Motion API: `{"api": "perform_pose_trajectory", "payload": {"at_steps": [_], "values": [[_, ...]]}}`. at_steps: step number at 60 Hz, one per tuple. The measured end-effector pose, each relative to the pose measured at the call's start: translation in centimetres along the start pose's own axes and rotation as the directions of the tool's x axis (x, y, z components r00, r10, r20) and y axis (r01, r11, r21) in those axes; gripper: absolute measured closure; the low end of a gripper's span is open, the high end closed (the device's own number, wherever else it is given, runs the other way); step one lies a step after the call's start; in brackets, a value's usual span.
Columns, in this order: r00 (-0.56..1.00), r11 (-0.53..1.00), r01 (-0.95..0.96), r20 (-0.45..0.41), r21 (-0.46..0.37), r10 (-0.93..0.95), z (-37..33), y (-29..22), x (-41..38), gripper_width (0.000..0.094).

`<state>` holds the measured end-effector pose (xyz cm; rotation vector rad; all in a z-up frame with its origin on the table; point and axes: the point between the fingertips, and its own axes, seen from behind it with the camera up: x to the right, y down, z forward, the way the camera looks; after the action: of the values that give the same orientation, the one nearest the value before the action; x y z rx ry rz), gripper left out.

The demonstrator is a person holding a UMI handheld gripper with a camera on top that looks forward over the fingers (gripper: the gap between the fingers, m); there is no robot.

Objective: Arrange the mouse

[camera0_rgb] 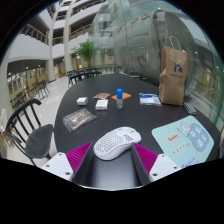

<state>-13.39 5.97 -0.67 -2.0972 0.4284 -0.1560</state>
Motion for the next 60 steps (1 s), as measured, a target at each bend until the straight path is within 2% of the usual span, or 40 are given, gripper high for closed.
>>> {"api": "perform_pose_trajectory", "payload": {"at_steps": [17,21,22,31,34,38,49,53,60], "values": [[0.998,0.994,0.065,-0.020,-0.086,-0.067,5.5,-2.8,-0.3,0.0171],[0.993,0.990,0.111,-0.041,-0.090,-0.115,6.5,-3.3,0.0,0.0273],[0.992,0.989,0.115,-0.035,-0.092,-0.119,7.1,-3.6,-0.3,0.0316],[0.996,0.993,0.083,0.031,-0.080,-0.080,8.0,-3.9,-1.4,0.0475],[0.994,0.990,0.098,0.066,-0.103,-0.092,7.3,-3.7,-1.4,0.0521],[0.987,0.985,0.147,0.081,-0.085,-0.140,5.3,-4.8,-0.1,0.0527],[0.983,0.979,0.185,-0.008,0.080,-0.185,-4.0,-9.6,8.9,0.0527],[0.977,0.975,0.211,-0.009,0.069,-0.211,-4.9,-9.0,12.4,0.0529],[0.975,0.976,0.217,-0.051,-0.004,-0.216,-4.7,-5.8,18.7,0.0528]]}}
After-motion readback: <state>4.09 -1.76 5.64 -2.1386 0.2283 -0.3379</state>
